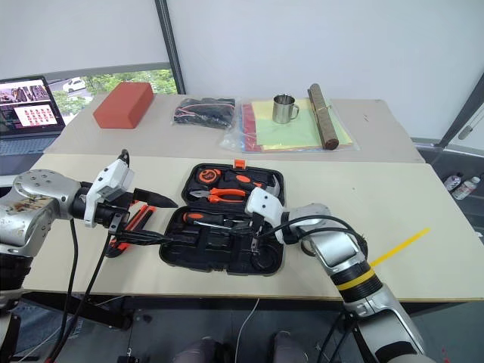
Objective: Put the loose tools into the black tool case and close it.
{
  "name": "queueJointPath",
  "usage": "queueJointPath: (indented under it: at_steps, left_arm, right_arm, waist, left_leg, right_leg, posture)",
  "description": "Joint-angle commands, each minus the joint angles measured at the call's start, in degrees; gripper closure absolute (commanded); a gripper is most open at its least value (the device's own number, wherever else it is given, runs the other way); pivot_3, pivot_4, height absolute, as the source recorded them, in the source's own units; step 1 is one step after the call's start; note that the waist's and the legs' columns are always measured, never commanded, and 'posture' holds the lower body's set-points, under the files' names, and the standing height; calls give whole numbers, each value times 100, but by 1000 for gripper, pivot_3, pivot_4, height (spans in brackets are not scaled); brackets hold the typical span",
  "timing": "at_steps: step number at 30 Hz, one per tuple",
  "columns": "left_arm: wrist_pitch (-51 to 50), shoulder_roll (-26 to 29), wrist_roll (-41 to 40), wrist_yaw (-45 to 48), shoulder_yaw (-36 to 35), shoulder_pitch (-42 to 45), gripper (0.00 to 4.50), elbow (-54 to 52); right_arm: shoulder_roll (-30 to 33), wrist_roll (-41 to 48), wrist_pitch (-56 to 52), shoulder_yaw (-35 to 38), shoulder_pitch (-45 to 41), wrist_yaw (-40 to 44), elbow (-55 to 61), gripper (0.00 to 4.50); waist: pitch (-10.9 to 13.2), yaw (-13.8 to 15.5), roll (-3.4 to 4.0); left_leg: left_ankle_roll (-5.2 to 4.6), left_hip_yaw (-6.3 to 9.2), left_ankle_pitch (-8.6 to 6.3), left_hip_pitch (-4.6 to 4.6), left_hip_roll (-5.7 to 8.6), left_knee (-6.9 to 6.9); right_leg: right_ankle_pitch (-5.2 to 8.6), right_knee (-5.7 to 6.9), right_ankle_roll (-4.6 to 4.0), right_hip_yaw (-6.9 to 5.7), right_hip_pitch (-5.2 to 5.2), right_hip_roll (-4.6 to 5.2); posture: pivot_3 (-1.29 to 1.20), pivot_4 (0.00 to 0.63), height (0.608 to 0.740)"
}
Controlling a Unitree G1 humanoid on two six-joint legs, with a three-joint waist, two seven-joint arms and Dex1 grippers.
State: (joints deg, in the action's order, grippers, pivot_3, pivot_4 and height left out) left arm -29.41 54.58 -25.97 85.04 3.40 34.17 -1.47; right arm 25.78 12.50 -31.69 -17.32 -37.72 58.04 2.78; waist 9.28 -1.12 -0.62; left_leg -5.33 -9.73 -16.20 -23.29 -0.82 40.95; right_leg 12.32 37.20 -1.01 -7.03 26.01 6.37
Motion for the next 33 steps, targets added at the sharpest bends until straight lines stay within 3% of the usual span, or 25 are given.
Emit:
queueJointPath:
  at_steps: [1, 8, 12, 16, 19, 20, 25, 28, 32, 33]
  left_arm:
    - [155, 15, 36, 12, -59, 95, 0, -9]
    - [233, -29, 115, 3, -12, 123, 0, 94]
    - [288, -51, 189, -28, -24, 96, 0, 170]
    - [237, 34, 166, -255, -287, -175, 0, 121]
    - [35, 288, 114, -704, -1022, -838, 0, 127]
    - [28, 354, 140, -869, -1284, -1090, 0, 158]
    - [51, 543, 237, -1412, -2607, -2535, 0, 238]
    - [346, 633, 303, -1407, -3415, -3268, 0, 926]
    - [834, 841, 464, -1359, -3442, -3237, 0, 1786]
    - [993, 891, 551, -1354, -3282, -3078, 0, 1990]
  right_arm:
    - [-43, -58, 21, 31, -109, -131, 14, 4465]
    - [139, -1056, 954, -839, 183, -184, -579, 4465]
    - [-72, -1174, 948, -755, 139, -458, -653, 4465]
    - [-181, -223, 563, 60, 82, -273, 119, 4465]
    - [56, 1028, -439, 938, 28, 11, 1132, 4465]
    - [177, 1327, -715, 1132, 24, 69, 1380, 3907]
    - [686, 2340, -1553, 1735, 88, 137, 2134, 2377]
    - [939, 2572, -1665, 1837, 158, 165, 2268, 1426]
    - [1103, 2552, -1547, 1704, 283, 139, 2293, 50]
    - [1121, 2532, -1506, 1657, 305, 124, 2288, 8]
  waist:
    - [0, 0, 0]
    - [-2, -1, 0]
    - [-8, -19, -7]
    - [-8, -45, -7]
    - [-7, -68, -6]
    - [-7, -75, -6]
    - [-7, -80, -7]
    - [-7, -68, -8]
    - [-6, -15, -9]
    - [-6, 33, -9]
  left_leg:
    - [0, 0, 0, 0, 0, -1]
    - [0, -2, 0, 0, 1, -3]
    - [2, -2, 0, 12, -1, -4]
    - [10, -2, 5, 13, -3, -3]
    - [8, 0, 5, 2, -4, -5]
    - [8, 2, 5, -1, -4, -8]
    - [8, 14, 3, 4, -6, -28]
    - [10, 16, 3, 6, -7, -31]
    - [54, 15, -21, 9, -8, -30]
    - [55, 15, -22, 7, -7, -30]
  right_leg:
    - [0, 0, 0, -1, 0, 0]
    - [1, -1, 1, 0, 1, 0]
    - [2, 1, 1, 2, -6, -3]
    - [1, 2, 0, 3, -7, -3]
    - [-3, 4, -7, 8, 8, -1]
    - [-6, 4, -11, 7, 11, -1]
    - [-5, -10, -12, 0, 7, 15]
    - [-5, -11, -12, 1, 6, 30]
    - [-6, -10, -13, 0, 6, 51]
    - [-6, -10, -13, -2, 8, 55]
  posture:
    - [0, 150, 736]
    - [0, 150, 736]
    - [0, 150, 736]
    - [0, 150, 736]
    - [0, 150, 736]
    - [0, 150, 736]
    - [0, 150, 736]
    - [0, 150, 736]
    - [0, 150, 736]
    - [0, 150, 736]
